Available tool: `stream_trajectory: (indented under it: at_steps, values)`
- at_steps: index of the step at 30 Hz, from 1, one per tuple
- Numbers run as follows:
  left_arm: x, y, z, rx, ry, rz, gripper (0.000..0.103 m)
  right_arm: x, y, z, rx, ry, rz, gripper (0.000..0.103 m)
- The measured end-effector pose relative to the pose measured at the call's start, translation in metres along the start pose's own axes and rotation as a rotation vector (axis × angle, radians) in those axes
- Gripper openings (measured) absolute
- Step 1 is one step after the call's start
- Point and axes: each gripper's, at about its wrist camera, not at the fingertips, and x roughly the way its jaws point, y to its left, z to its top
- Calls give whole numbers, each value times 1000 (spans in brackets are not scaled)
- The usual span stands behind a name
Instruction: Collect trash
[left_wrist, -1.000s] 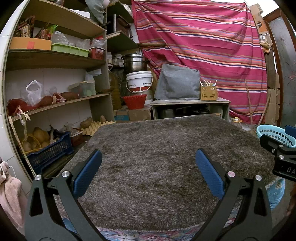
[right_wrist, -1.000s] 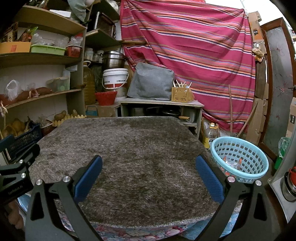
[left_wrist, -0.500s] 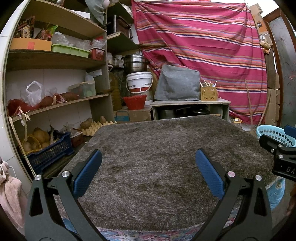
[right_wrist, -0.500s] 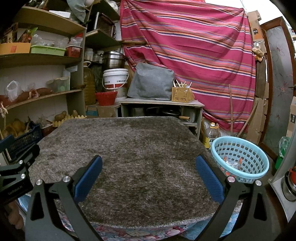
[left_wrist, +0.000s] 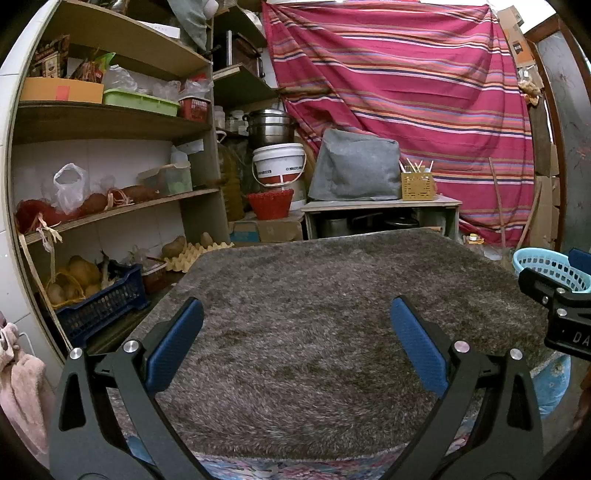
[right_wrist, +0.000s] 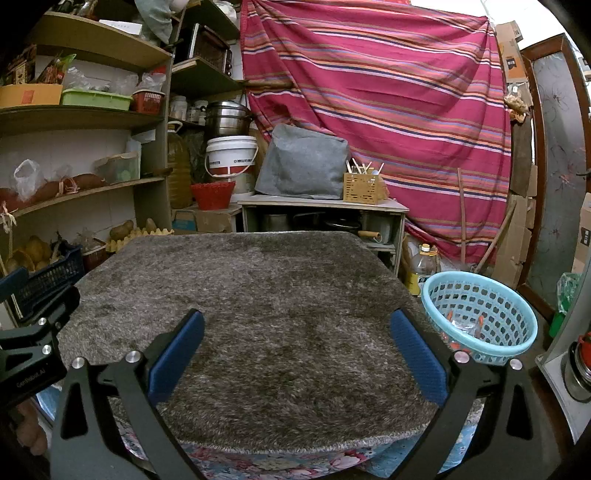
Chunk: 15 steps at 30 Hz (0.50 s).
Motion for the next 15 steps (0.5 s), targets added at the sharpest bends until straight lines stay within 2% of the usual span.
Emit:
stream_trajectory:
  at_steps: [15]
  values:
    - [1, -1, 0, -5, 18, -17, 98, 0, -2, -1, 1, 3, 1, 99]
